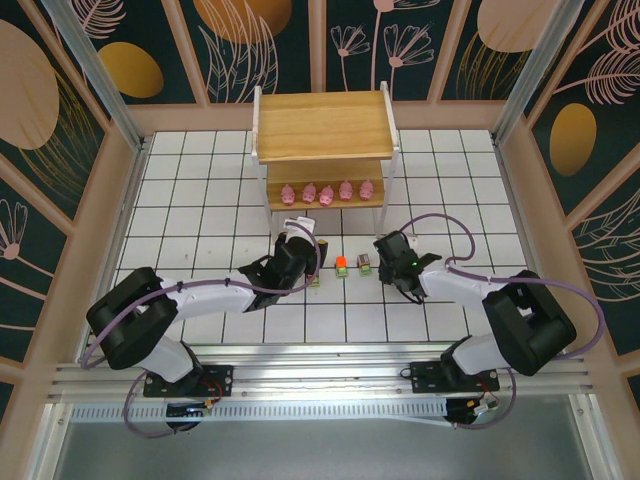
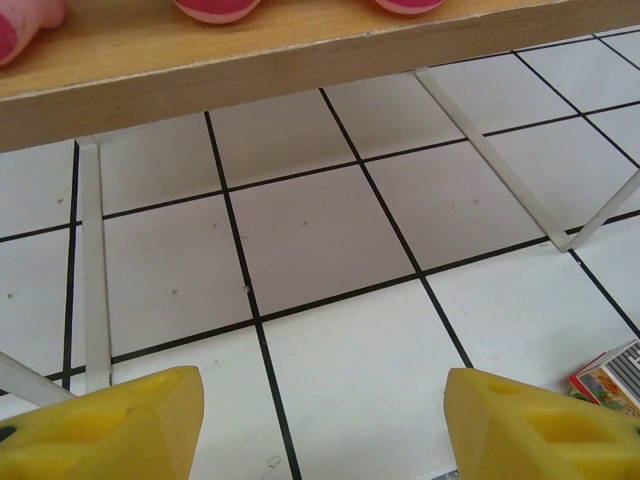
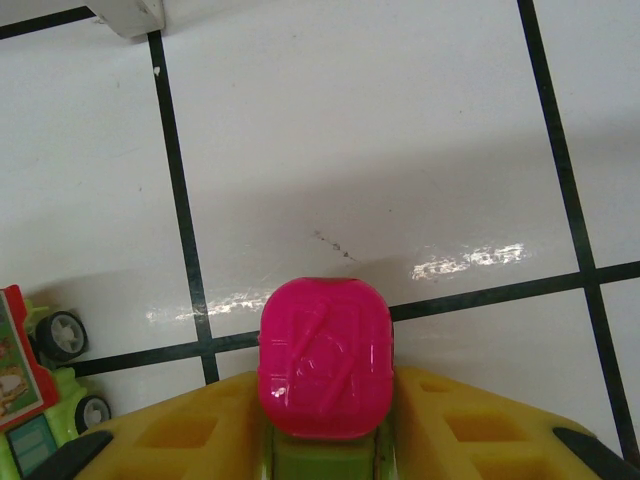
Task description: Place and organize the plastic toys onto the shelf
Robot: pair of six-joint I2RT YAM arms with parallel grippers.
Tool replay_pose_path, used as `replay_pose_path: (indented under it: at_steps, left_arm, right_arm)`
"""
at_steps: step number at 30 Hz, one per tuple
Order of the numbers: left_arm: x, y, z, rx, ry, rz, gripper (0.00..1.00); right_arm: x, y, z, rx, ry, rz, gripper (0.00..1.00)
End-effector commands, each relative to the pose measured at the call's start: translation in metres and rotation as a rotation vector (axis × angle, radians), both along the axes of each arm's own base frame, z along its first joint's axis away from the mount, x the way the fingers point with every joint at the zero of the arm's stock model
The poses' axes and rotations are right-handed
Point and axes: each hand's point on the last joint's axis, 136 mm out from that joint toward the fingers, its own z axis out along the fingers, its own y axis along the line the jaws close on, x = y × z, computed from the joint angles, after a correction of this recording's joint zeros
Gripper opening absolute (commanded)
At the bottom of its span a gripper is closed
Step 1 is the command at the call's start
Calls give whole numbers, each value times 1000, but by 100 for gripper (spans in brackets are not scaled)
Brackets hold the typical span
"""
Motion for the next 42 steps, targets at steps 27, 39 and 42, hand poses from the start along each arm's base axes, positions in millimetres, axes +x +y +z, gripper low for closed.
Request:
replay_pose_path:
  at_steps: [27,39,42]
  left_arm:
    - [0,5,6,-36,2,10,65]
    - [0,4,5,-38,7,6,65]
    - [1,4,5,-38,6,5,65]
  right_arm:
    - [0,-5,70,-38,-128,-21,24]
    - [8,26,194,-39,-311,37,22]
    - [11,38,225,-32,-352,60,22]
